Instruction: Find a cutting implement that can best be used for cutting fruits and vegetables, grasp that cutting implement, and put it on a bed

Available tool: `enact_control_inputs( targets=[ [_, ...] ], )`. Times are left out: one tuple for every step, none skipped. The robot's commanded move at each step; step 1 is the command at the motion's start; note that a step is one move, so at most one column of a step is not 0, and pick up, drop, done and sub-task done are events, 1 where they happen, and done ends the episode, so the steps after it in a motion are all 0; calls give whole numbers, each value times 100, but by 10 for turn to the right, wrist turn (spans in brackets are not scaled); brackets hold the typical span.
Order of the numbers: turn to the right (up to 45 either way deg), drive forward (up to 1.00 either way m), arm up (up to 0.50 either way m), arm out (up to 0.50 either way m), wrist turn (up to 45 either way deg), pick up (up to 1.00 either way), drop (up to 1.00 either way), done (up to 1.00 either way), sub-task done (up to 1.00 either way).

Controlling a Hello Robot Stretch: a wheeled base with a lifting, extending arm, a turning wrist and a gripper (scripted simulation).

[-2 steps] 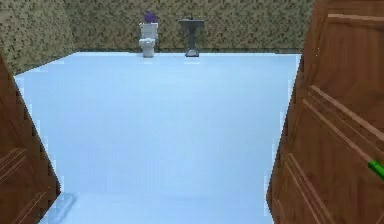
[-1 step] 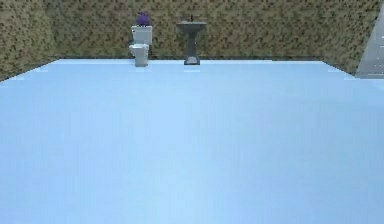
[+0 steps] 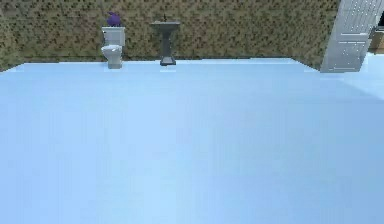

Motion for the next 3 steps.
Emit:
enact_control_inputs(
  targets=[
    [0,50,0,0,0,0,0,0,0],
    [360,0,0,0,0,0,0,0,0],
    [30,0,0,0,0,0,0,0,0]
  ],
)
